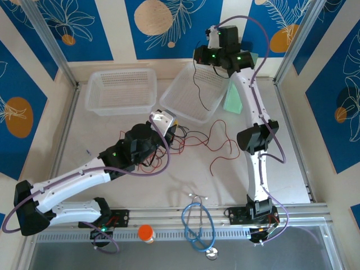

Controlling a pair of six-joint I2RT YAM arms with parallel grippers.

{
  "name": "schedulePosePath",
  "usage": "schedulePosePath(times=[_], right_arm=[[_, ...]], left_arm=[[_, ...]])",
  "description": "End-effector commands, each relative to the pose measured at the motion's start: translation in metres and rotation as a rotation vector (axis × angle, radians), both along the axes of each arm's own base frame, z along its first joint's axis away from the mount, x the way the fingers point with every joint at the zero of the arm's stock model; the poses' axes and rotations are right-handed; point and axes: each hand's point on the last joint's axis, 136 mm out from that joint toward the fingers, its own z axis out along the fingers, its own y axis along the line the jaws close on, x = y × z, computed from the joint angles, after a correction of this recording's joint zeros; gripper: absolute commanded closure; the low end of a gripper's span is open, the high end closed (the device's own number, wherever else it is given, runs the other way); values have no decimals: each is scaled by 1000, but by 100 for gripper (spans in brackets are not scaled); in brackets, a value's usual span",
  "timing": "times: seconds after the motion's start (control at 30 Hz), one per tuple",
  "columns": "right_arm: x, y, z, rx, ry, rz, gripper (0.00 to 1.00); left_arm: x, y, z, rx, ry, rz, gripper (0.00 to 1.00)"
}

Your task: Untangle the cables

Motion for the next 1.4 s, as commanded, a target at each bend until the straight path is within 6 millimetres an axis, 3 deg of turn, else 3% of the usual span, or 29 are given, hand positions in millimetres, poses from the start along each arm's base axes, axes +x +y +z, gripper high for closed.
schedulePosePath(times=[0.0, 0.2, 0.3, 0.37, 0.47, 0.53, 0.77, 0.97, 1.2, 1.37], right_arm=[[14, 7, -65, -72, 106, -13, 100], [13, 8, -164, -193, 301, -56, 100], [7, 11, -188, -208, 358, -37, 80], [3, 15, -192, -202, 367, -8, 56], [-1, 17, -184, -223, 341, 8, 36], [-5, 19, -173, -241, 314, 23, 31], [-46, 19, -110, -295, 108, 73, 25], [-112, -6, -64, -261, -52, 47, 22], [-194, -42, -60, -221, -93, 6, 23], [-248, -44, -68, -194, -149, 84, 25]], left_arm=[[0, 12, 12, -26, -14, 33, 100], [-5, 11, 25, -47, -9, 6, 100], [-7, 9, 37, -62, -11, -10, 100], [-8, 10, 46, -76, -16, -14, 100], [-9, 11, 57, -87, -22, -13, 100], [-9, 13, 62, -91, -24, -9, 100], [-5, 15, 78, -99, -35, 20, 100], [-5, 7, 115, -130, -105, -12, 100], [-1, -3, 170, -175, -227, -28, 100], [1, -7, 192, -212, -273, -27, 100]])
